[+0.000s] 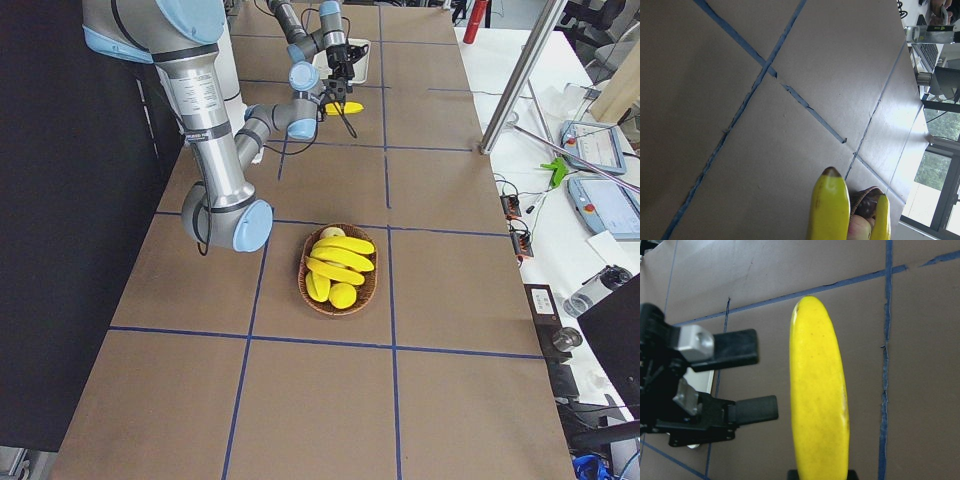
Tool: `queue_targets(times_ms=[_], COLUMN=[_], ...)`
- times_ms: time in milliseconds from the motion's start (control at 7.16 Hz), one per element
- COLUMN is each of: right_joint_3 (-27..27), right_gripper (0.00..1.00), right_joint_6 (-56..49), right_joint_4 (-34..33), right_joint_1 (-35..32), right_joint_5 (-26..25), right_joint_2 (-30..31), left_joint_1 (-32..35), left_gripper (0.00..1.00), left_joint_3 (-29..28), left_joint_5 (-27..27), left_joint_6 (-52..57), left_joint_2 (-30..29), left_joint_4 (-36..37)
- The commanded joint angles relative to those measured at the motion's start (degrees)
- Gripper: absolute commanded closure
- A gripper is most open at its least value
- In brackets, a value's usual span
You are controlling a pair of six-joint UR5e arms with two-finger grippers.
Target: Transfer all bananas from basket to plate
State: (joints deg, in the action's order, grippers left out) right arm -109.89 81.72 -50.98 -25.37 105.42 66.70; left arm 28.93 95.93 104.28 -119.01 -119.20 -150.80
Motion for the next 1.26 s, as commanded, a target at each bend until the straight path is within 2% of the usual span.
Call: queue_targets(times_ms=[0,279,419,558,698,838,977,1117], right_joint_3=[-0.06,-0.32,-0.41,-0.41,-0.50,-0.50,-0.41,-0.41], right_gripper=[0.99,0.99,0.99,0.99,0.99,0.99,0.83,0.01], right_joint_6=[0.11,0.02,0.02,0.02,0.02,0.02,0.11,0.72], right_joint_4=[0.00,0.18,0.26,0.18,0.26,0.18,0.09,0.09], right_joint_1=[0.58,0.67,0.59,0.59,0.50,0.50,0.76,0.94], right_joint_5=[-0.65,-0.57,-0.31,-0.31,-0.05,0.13,0.04,-0.57], right_joint_2=[-0.17,-0.08,0.00,0.00,0.27,0.36,0.44,0.53], left_joint_1=[-2.21,-2.30,-2.30,-2.21,-2.04,-1.95,-1.34,-0.98], left_gripper=[0.01,0.04,0.10,0.32,0.72,1.00,1.00,1.00], left_joint_3=[-1.36,-2.50,-3.11,-3.29,-3.30,-3.30,-3.21,-2.95], left_joint_5=[-2.06,-2.06,-2.15,-2.24,-2.15,-2.06,-1.98,-1.89], left_joint_6=[-0.08,0.09,0.18,0.44,0.62,0.71,0.71,0.62], left_joint_2=[-2.17,-3.58,-3.41,-3.41,-3.23,-3.32,-3.41,-3.49], left_joint_4=[1.12,2.09,2.00,2.00,2.00,1.91,1.91,1.91])
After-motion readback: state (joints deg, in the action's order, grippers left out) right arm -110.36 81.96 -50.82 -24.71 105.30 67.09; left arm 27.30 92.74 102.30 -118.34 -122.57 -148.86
